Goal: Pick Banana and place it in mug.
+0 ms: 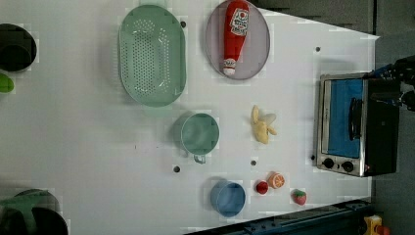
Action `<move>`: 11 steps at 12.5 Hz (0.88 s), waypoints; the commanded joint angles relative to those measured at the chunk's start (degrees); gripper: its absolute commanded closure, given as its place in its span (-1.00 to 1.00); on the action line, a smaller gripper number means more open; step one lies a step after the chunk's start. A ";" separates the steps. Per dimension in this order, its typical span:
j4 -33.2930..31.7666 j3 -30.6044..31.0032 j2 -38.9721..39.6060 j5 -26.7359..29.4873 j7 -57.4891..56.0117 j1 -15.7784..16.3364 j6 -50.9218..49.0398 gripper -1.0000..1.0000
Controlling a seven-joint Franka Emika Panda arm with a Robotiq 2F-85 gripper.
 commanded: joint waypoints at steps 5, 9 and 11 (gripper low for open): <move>-10.20 -0.66 -17.16 -0.35 0.65 -2.83 -12.87 -1.00; -17.61 -0.61 -13.77 -0.34 -0.24 -2.64 -3.26 -1.00; -22.43 -0.47 -11.73 -0.34 -3.75 -2.40 4.46 -1.00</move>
